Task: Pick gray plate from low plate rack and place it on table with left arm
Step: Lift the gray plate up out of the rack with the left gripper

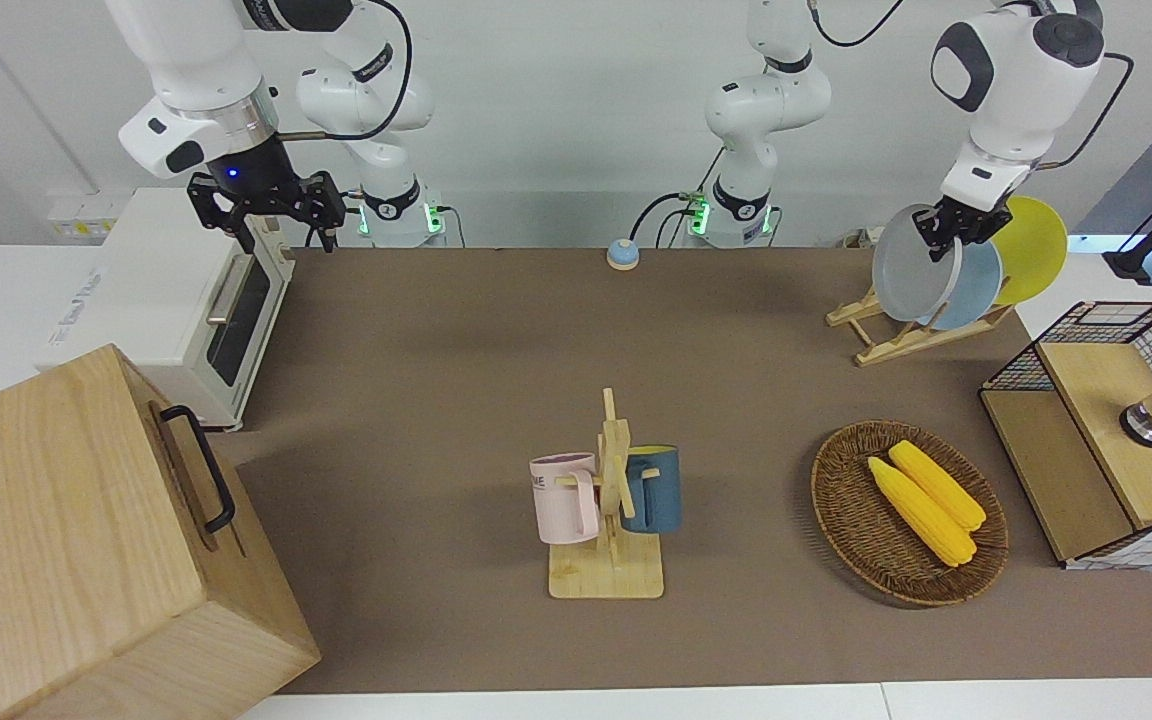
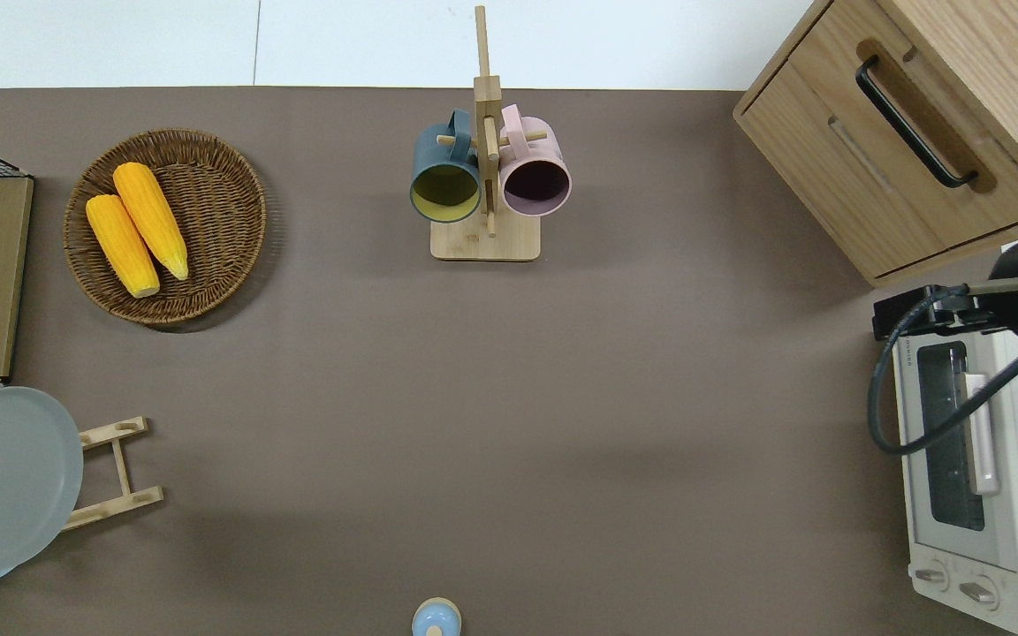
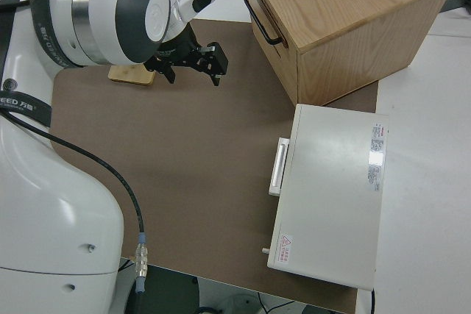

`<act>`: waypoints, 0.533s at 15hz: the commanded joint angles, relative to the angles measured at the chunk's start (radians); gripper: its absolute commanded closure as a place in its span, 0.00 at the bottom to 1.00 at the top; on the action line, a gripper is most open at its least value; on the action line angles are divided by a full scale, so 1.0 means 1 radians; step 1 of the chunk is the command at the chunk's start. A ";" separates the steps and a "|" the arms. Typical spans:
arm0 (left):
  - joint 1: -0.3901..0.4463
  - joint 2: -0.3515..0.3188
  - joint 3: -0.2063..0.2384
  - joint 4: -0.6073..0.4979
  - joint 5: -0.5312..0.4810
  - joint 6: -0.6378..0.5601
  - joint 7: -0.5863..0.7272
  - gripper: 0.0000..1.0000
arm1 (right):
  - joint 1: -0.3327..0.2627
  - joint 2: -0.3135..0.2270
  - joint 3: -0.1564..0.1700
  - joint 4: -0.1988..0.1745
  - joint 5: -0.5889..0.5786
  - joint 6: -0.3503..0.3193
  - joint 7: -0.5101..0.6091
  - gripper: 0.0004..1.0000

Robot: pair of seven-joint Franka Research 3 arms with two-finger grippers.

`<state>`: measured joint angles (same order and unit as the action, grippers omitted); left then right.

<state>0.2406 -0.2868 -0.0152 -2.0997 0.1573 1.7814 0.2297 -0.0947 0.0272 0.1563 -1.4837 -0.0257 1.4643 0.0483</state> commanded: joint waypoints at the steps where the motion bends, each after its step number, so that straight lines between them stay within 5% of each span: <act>1: -0.009 0.003 -0.028 0.111 0.014 -0.131 -0.009 1.00 | 0.007 0.000 -0.006 0.006 0.003 -0.002 0.004 0.02; 8: -0.009 0.003 -0.075 0.217 -0.018 -0.246 -0.093 1.00 | 0.007 0.000 -0.006 0.006 0.003 -0.001 0.004 0.02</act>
<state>0.2402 -0.2906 -0.0807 -1.9053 0.1568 1.5673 0.1952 -0.0947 0.0272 0.1563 -1.4837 -0.0257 1.4643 0.0483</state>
